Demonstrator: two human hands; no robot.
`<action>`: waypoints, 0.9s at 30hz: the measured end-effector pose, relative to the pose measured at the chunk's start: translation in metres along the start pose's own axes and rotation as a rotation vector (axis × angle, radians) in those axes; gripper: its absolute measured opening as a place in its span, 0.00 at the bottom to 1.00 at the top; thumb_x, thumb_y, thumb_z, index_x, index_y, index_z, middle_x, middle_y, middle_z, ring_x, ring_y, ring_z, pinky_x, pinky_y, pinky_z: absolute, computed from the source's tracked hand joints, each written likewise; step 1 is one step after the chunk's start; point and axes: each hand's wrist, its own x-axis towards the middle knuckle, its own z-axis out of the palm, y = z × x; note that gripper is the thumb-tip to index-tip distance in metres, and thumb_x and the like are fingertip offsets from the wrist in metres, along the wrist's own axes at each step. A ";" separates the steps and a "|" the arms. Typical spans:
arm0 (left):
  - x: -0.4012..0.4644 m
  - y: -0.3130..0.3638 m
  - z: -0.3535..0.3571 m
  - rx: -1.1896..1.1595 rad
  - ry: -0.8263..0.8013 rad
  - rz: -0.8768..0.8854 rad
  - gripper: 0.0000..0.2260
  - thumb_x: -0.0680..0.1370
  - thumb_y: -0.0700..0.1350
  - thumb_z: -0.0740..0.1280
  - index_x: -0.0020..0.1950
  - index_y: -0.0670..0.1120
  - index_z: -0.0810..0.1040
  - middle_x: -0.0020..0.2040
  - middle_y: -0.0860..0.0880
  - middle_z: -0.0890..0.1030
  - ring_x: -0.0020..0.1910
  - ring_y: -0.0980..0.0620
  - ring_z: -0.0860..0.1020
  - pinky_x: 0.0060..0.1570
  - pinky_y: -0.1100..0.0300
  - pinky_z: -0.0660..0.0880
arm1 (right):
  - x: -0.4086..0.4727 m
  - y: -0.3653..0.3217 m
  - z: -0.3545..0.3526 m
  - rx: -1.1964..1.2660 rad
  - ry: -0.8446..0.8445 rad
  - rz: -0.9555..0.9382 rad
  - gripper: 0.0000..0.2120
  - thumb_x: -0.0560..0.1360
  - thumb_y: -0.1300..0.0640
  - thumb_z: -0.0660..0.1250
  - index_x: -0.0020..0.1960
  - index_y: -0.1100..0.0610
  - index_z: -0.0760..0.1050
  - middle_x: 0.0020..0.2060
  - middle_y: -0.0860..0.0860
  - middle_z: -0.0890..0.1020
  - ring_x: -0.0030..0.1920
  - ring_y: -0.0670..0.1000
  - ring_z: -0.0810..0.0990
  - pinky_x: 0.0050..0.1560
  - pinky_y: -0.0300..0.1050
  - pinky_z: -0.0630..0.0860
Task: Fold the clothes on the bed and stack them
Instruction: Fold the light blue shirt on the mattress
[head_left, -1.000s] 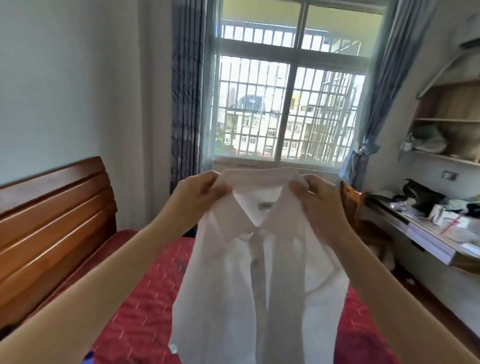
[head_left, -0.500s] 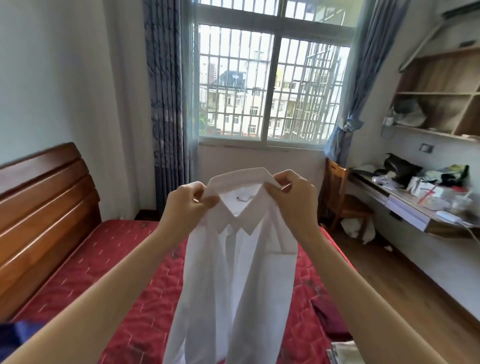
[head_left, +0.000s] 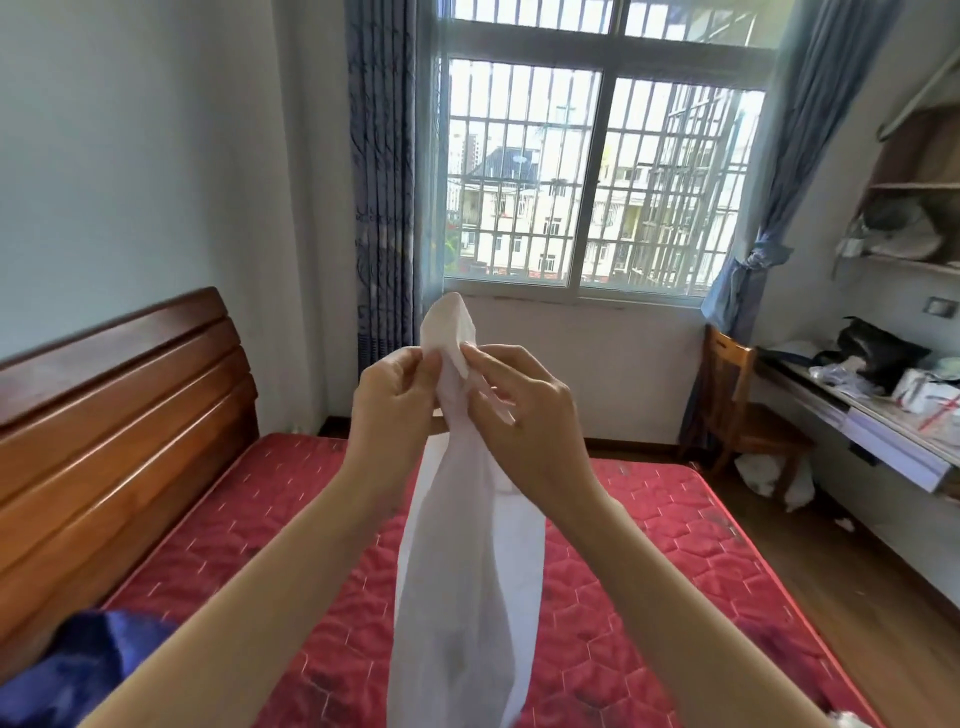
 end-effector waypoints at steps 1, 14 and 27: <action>0.000 0.002 -0.001 -0.014 0.003 0.002 0.11 0.81 0.50 0.63 0.50 0.45 0.81 0.43 0.45 0.85 0.43 0.46 0.85 0.37 0.58 0.81 | -0.002 0.000 0.002 0.006 -0.035 -0.019 0.19 0.74 0.68 0.65 0.64 0.59 0.77 0.56 0.51 0.80 0.52 0.48 0.80 0.52 0.42 0.79; 0.003 0.005 -0.018 0.425 -0.232 0.087 0.06 0.82 0.39 0.61 0.54 0.41 0.78 0.47 0.41 0.81 0.45 0.43 0.80 0.49 0.46 0.78 | 0.040 0.009 -0.035 -0.047 -0.162 -0.158 0.24 0.71 0.55 0.75 0.65 0.55 0.76 0.61 0.45 0.75 0.62 0.45 0.74 0.65 0.41 0.70; 0.011 -0.029 -0.038 0.435 -0.298 0.094 0.15 0.76 0.56 0.67 0.53 0.44 0.77 0.44 0.43 0.84 0.39 0.50 0.80 0.42 0.57 0.74 | 0.060 0.027 -0.010 0.069 -0.538 0.082 0.10 0.65 0.58 0.79 0.45 0.54 0.83 0.38 0.49 0.84 0.40 0.41 0.77 0.44 0.37 0.73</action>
